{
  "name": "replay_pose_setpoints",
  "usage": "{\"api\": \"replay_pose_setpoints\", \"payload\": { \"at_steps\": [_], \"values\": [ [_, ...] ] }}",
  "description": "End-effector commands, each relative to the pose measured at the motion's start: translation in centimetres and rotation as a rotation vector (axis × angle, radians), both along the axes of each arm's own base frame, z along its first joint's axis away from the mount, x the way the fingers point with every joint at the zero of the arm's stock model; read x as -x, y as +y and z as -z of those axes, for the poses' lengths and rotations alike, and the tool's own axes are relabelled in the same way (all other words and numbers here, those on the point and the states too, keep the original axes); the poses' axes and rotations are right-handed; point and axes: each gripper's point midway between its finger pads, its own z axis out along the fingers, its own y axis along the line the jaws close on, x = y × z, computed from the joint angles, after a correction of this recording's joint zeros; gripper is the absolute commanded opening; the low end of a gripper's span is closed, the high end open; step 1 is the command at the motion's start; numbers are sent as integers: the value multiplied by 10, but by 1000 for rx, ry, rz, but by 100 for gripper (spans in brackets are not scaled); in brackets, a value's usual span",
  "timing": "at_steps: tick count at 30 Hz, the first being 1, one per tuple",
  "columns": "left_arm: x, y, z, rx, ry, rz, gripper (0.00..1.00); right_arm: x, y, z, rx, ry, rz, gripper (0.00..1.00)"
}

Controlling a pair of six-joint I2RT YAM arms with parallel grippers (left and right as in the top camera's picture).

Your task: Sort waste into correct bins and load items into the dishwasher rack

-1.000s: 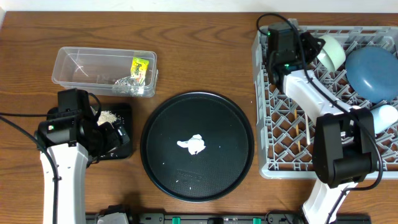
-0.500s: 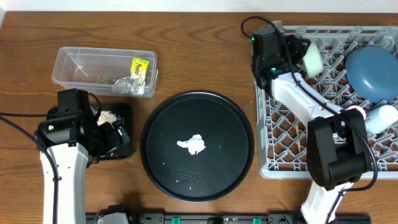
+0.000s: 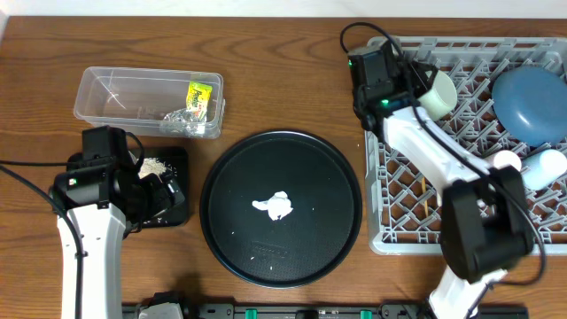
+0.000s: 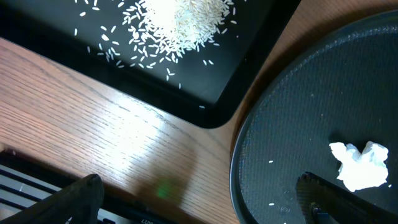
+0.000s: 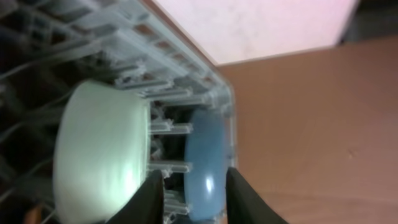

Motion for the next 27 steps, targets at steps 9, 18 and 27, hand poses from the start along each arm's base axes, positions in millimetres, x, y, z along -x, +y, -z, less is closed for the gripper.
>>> {"api": "replay_pose_setpoints", "payload": {
  "at_steps": [9,18,27],
  "values": [
    [-4,5,-4,-22,-20,-13,100,42,31,-44,-817,-66,-172,52],
    [-25,-21,-6,67,-95,74,100,95,95,-71,-1168,101,-411,83],
    [-44,-107,22,84,-38,428,100,97,52,-76,-1258,16,-246,91]
  ]
}}
